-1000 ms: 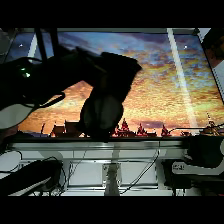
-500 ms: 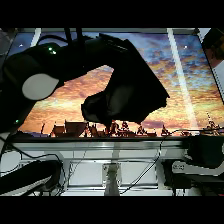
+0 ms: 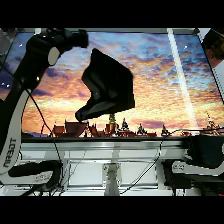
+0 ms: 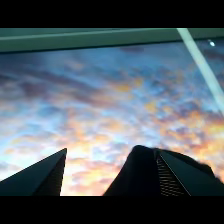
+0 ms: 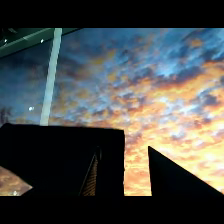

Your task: Fold the clothes and pants, and hang the long-sleeved shirts on hangers.

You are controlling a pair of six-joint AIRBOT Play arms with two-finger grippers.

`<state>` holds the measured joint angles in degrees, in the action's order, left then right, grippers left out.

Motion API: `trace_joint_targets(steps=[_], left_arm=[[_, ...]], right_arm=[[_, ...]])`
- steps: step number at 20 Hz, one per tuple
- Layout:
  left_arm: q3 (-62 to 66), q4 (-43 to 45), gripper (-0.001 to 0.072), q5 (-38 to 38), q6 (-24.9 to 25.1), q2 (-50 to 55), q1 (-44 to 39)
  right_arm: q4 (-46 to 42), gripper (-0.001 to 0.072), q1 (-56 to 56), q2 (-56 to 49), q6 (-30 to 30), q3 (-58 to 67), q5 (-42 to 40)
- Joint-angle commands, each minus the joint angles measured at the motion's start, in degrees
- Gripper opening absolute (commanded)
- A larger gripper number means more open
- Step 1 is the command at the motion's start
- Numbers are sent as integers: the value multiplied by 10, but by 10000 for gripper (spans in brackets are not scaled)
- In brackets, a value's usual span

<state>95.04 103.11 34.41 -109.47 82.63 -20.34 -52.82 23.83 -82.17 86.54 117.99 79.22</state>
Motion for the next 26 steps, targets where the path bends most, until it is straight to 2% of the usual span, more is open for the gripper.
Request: trace_joint_targets(steps=[1,4,5,7,8,10,11,13,14,15,17,20,21,22,23,24,26], left_arm=[[0,8,619,-33,-166,26,61],[0,8,612,-33,-165,19,72],[0,8,518,-33,-165,16,72],[0,7,186,-30,-165,9,71],[0,3,11,-16,-165,4,69],[0,4,8,50,-154,-7,68],[0,3,7,93,-115,-9,68],[-5,3,5,163,16,-10,67],[-14,1,6,188,63,-12,65],[-37,-9,5,202,99,-22,65],[-106,-36,5,203,139,-55,66],[-271,-94,5,203,198,-143,67],[-331,-127,5,203,221,-181,70],[-380,-159,5,204,240,-215,74],[-422,-190,5,208,252,-250,79],[-460,-221,5,213,265,-287,83],[-509,-246,5,222,279,-354,83]], right_arm=[[0,346,0,0,14,-5,2],[0,333,0,0,13,-35,4],[0,288,0,-2,13,-44,9],[0,16,0,-13,-4,-49,26],[0,21,0,-20,-17,-49,38],[7,18,0,-40,-50,-50,64],[16,17,-1,-53,-66,-50,84],[61,16,-10,-80,-100,-73,120],[85,16,-19,-88,-117,-102,130],[109,17,-34,-94,-149,-145,134],[136,17,-72,-106,-205,-243,118],[131,19,-129,-151,-266,-344,104],[124,39,-149,-172,-269,-358,96],[110,138,-169,-192,-273,-362,87],[97,288,-187,-208,-273,-362,77],[85,328,-207,-220,-275,-362,64],[55,328,-240,-232,-293,-362,24]])
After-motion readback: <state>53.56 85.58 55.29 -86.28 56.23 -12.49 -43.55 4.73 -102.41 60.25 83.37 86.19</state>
